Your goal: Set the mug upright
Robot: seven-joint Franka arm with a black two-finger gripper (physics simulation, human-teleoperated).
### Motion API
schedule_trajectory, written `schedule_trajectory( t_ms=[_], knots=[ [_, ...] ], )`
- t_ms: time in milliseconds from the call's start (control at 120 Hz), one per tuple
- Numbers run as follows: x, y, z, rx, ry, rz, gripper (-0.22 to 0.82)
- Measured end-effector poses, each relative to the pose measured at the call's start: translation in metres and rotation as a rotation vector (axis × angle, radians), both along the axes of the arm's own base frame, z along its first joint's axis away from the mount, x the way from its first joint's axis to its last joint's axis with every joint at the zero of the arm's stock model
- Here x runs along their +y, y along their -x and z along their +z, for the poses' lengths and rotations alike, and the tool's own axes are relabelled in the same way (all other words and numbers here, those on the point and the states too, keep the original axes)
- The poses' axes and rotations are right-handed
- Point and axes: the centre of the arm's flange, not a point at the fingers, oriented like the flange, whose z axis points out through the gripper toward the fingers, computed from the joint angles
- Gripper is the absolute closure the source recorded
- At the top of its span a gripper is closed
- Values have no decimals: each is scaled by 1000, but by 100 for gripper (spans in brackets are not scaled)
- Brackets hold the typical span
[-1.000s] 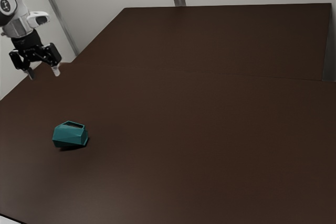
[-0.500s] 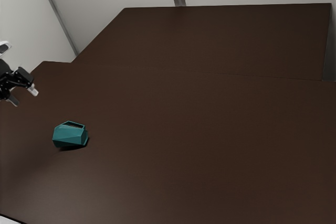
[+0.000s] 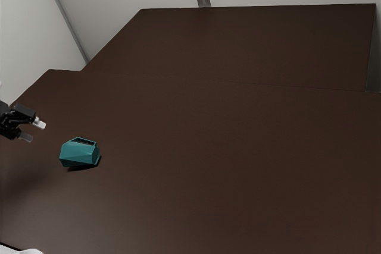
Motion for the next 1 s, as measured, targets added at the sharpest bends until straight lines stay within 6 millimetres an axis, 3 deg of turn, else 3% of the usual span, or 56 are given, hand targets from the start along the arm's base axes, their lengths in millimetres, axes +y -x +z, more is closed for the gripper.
schedule_trajectory(
  t_ms=[383,1000],
  knots=[
    [7,-6,-60,-131,73,-109,2],
    [-8,-11,-105,-211,106,-245,2]
  ],
)
